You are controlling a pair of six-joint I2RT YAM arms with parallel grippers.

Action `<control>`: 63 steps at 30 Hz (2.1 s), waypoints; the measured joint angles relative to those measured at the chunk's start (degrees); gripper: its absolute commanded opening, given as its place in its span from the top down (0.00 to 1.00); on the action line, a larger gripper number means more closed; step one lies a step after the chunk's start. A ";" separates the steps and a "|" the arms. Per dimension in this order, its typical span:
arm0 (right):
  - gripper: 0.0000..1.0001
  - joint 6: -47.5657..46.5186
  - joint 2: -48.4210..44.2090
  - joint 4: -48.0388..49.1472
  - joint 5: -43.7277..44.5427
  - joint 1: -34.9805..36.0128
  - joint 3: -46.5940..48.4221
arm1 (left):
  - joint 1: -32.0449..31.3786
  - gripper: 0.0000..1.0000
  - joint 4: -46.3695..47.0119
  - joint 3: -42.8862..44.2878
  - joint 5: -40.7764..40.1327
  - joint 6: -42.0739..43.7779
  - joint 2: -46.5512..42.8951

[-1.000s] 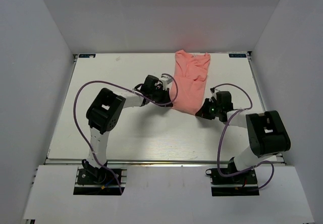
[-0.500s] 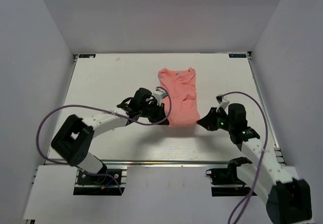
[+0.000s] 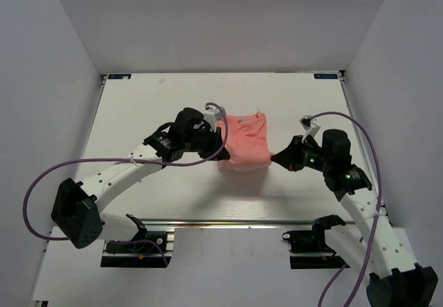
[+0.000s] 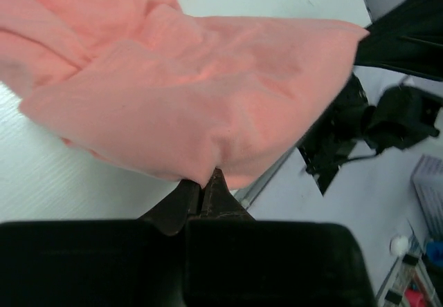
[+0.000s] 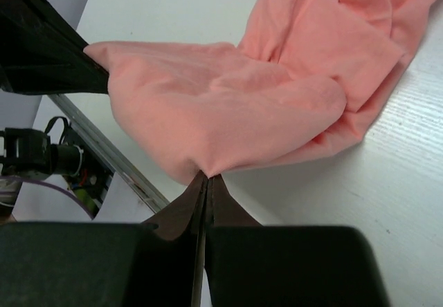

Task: Fold and stack the t-shirts
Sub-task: Fold the long partially folded tshirt into a neat square

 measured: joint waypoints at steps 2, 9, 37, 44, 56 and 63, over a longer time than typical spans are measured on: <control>1.00 0.55 3.04 1.27 0.68 0.00 1.68 | 0.39 1.00 -0.42 0.48 -3.15 -1.77 0.17; 1.00 2.40 17.66 3.19 5.53 -0.07 10.32 | 1.11 1.00 -4.04 12.33 -13.31 -4.44 9.81; 1.00 0.79 50.40 4.57 13.73 -0.50 33.70 | 12.09 1.00 2.47 28.00 -13.62 -3.50 35.04; 1.00 1.16 59.08 4.57 15.89 -1.16 38.18 | 13.35 0.96 3.80 32.13 -12.13 -3.41 41.40; 0.46 0.28 74.14 5.49 17.22 -3.74 54.23 | 17.68 0.00 2.82 51.54 -15.63 -0.94 54.82; 0.10 0.15 68.74 8.04 14.05 -4.90 48.89 | 19.15 0.00 5.46 46.53 -13.94 3.56 49.33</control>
